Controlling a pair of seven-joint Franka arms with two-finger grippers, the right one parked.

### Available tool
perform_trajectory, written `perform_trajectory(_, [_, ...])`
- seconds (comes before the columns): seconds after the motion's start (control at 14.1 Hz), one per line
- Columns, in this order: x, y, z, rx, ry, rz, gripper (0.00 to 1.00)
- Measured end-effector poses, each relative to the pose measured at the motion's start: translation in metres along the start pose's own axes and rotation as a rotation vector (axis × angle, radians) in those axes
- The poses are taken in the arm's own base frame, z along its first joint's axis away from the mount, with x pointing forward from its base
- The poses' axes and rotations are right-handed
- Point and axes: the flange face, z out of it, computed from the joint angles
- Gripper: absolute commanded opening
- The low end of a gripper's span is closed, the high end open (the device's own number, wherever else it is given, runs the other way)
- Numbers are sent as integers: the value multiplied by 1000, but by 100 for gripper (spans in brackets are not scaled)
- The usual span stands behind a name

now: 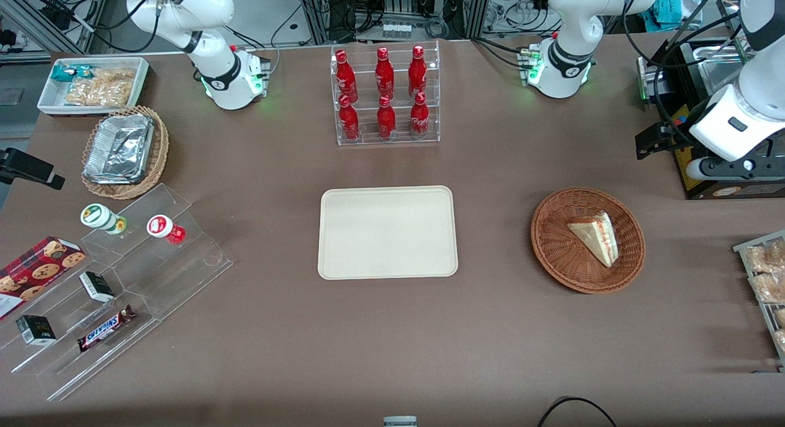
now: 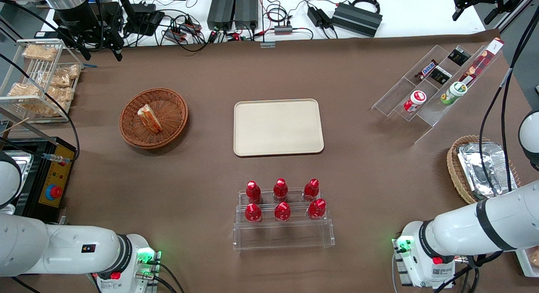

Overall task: Place sandwich from basket to tray
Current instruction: 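Move the left gripper over the wicker basket toward the sandwich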

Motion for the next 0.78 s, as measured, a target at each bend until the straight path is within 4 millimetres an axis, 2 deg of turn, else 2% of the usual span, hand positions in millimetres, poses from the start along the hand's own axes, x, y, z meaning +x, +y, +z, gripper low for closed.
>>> perform_trajectory(0.28, [0, 0, 6, 1, -20, 0, 100])
perform_trajectory(0.42, [2, 0, 24, 3, -57, 1, 100])
perform_trajectory(0.57, [10, 0, 63, 4, -101, 0, 100])
perform_trajectory(0.78, [24, -1, 141, 2, -86, -2, 100])
